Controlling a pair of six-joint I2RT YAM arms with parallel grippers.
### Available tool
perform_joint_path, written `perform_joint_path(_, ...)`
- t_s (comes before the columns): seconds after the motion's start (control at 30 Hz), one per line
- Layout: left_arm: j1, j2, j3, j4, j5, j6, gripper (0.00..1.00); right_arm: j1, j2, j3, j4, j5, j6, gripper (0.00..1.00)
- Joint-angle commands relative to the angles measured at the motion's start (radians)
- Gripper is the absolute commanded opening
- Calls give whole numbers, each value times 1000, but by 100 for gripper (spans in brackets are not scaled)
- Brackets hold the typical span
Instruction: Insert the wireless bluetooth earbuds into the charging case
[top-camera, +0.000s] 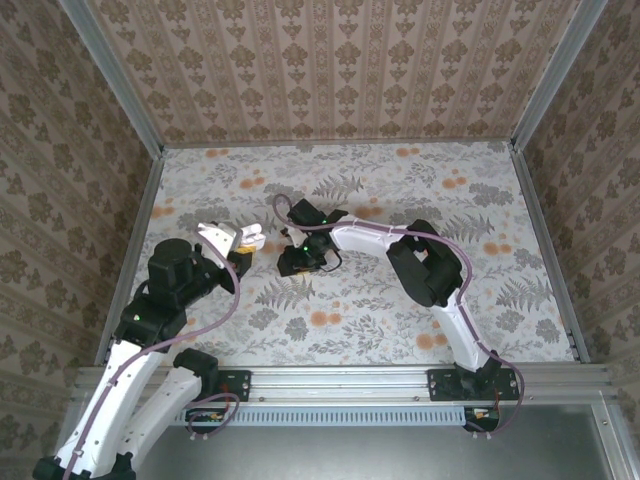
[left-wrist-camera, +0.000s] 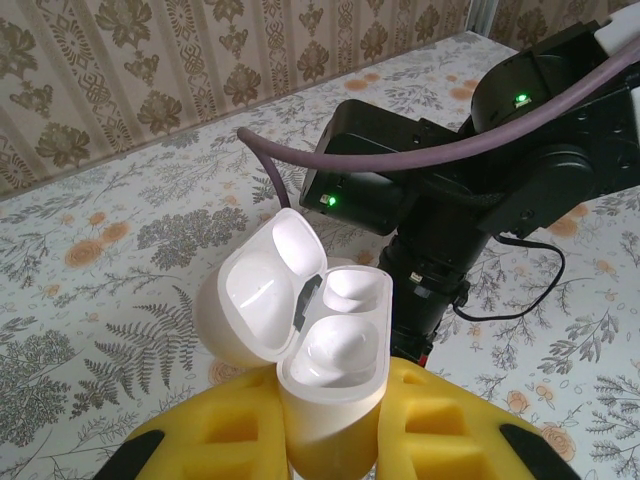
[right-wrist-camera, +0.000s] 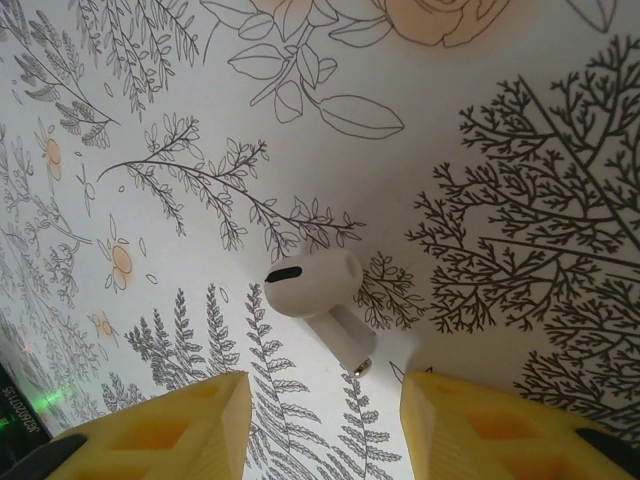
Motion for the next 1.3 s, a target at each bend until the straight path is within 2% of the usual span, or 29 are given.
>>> perform_joint_path(0.0,6,-16,-8,17,7,-9,0,28,29,13,8,0,-12,45)
perform_joint_path(0.57,6,-28,-13,15,-2,-7,0,74,17,75,-24,-14,11,45)
perform_joint_path(0.9,6,-39,-14,8,-22,3,0,60,-77,94,-122,130,70,44)
perform_joint_path(1.07,6,-40,-16,7,-30,10,0,61,-44,176,-205,215,42,40)
perform_joint_path(1.27,7,-43,-16,-3,-42,14,0,63,39,298,-324,311,42,43)
